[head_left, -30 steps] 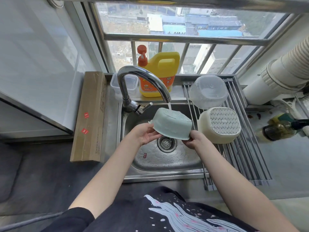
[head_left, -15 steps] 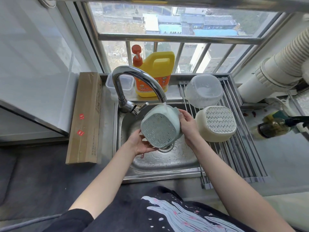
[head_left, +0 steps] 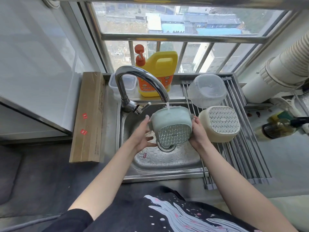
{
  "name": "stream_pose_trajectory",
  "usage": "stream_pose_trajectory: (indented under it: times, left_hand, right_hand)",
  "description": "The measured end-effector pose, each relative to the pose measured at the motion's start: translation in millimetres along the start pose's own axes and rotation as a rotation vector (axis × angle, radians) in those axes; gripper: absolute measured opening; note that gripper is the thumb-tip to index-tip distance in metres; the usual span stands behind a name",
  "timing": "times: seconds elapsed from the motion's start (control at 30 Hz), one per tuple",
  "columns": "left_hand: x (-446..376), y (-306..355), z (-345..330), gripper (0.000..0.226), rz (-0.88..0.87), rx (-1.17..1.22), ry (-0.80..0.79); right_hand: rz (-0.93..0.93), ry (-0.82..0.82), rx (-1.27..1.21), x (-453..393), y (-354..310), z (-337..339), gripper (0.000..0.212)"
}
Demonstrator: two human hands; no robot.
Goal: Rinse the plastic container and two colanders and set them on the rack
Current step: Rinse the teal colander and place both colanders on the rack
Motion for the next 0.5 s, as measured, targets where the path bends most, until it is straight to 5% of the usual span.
stream_pose_trajectory:
  times: [0.13,0.2,0.27,0.4,0.5]
  left_hand:
    - [-2.5,1.9,12.9,0.068,0.127,0.155,-0.143]
    - [2.3,3.1,11.0,0.051,0.129,0.031,-0.088]
    - [5.1,5.3,6.2,0.028,0.061,-0.094,0.006]
    - [1.9,12.5,3.7,0.070,-0.122,-0.029,0.054]
    - [0.0,15.4,8.1,0.080,-0.200,0.010,0.078]
  right_hand:
    - [-0.047,-0.071,-0.146,3.5,-4.6,-4.0,0.052]
    - [-0.036,-0.091,-0.146,2.8,-7.5,-9.2,0.062]
    - [-0.010,-0.077,-0.094,-2.5,-9.1,-14.6,0.052]
    - [0.071,0.036,0.296,-13.9,-10.8,-14.6,0.007]
    - [0.037,0.022,0.576,-9.0,-13.1,-10.1,0.018]
Point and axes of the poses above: each hand's wrist, its own x-axis away from the middle knuckle, its own z-axis out of the back of the hand, y = z × x, the point moved 5 cm from there along -x, towards the middle knuckle, and after that the axes turned 8 degrees about z, right-handed, at the moved point
